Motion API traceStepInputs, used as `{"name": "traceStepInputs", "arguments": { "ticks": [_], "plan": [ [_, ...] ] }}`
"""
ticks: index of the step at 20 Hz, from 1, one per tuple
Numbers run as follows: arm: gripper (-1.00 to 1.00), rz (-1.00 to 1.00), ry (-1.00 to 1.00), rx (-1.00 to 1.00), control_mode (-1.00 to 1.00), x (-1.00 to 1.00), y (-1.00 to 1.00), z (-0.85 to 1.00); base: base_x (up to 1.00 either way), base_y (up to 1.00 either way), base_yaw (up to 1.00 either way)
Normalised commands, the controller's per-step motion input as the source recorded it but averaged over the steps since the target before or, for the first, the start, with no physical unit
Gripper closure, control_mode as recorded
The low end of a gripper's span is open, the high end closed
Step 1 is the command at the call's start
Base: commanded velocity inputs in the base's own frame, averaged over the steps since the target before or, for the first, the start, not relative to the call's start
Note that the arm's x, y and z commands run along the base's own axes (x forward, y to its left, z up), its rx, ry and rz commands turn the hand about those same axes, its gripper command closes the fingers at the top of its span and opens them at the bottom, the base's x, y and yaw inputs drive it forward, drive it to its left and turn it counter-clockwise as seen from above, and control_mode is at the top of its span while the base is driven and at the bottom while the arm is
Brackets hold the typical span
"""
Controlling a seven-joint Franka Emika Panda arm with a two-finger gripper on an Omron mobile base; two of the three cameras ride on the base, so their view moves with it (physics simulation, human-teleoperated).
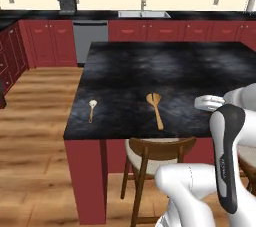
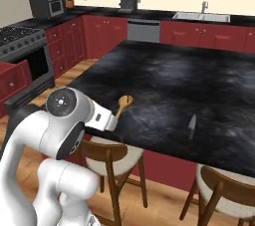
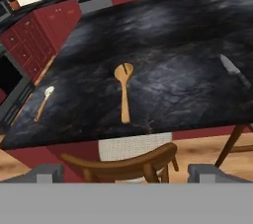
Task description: Pick up the metallic utensils from the counter and place them in the open drawer. Make sure not to pick up any wooden utensils.
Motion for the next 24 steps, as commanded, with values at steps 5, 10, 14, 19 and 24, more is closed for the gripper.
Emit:
{"name": "traceStepInputs", "arguments": {
  "ticks": [5, 10, 14, 19, 24],
  "plan": [
    [-1.0, 0.0, 0.0, 0.0, 1.0, 0.0, 0.0, 0.0, 0.16, -0.94, -0.17],
    [-1.0, 0.0, 0.0, 0.0, 1.0, 0.0, 0.0, 0.0, 0.2, -0.65, -0.21],
    [-1.0, 0.0, 0.0, 0.0, 1.0, 0.0, 0.0, 0.0, 0.96, 0.0, -0.07],
    [-1.0, 0.0, 0.03, 0.0, -1.0, 0.17, -0.01, 0.0, 0.77, -0.03, -0.01],
    [-1.0, 0.0, 0.1, 0.0, -1.0, 0.74, 0.0, -0.07, 0.0, 0.0, 0.0]
  ]
}}
